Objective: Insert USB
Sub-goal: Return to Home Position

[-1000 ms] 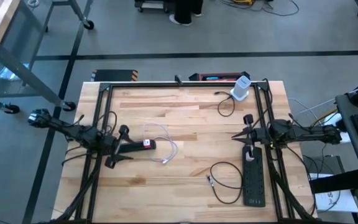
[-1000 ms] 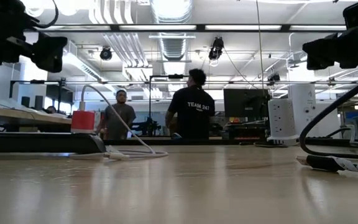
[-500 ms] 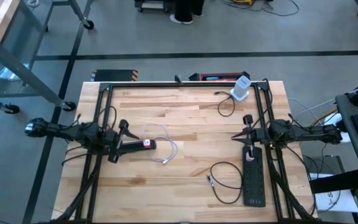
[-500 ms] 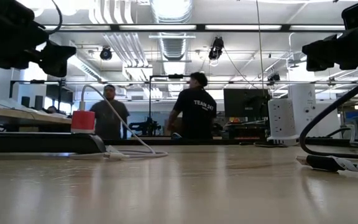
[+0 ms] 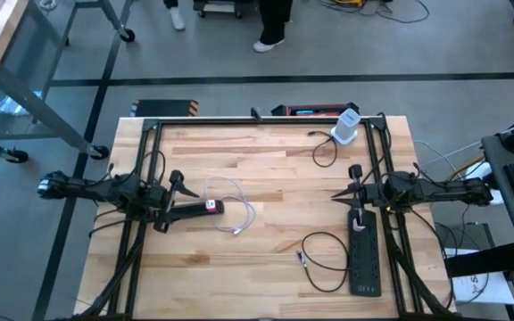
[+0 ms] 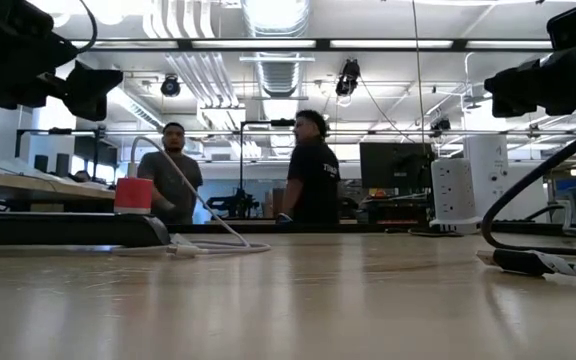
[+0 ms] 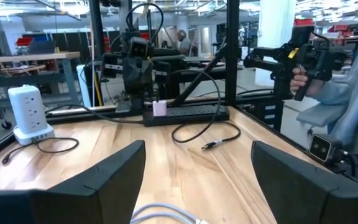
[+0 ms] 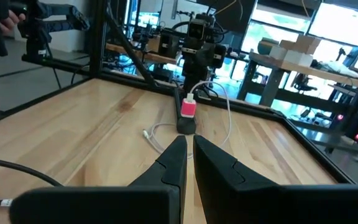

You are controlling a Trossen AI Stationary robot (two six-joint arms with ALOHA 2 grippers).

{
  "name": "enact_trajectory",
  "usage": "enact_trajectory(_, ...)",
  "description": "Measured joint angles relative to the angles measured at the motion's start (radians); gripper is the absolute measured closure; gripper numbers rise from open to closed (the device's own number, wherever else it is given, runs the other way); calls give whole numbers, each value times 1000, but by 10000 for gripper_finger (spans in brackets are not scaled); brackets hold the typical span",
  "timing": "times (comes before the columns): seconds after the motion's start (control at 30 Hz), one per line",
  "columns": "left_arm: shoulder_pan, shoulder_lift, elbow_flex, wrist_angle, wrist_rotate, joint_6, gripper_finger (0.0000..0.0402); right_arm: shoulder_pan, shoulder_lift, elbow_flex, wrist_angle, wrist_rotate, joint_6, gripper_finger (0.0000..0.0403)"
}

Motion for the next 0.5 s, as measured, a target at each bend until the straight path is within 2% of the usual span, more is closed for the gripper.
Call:
enact_trajectory(0.17, 0, 3, 14, 23, -12, 10, 118, 0, 0, 0, 0, 0, 12, 384)
enact_trajectory(0.37, 0, -3, 19, 60, -194, 18, 118, 0, 0, 0, 0, -1, 104, 384)
enact_trajectory(0.5, -2, 3, 19, 54, -182, 3, 118, 0, 0, 0, 0, -1, 144, 384)
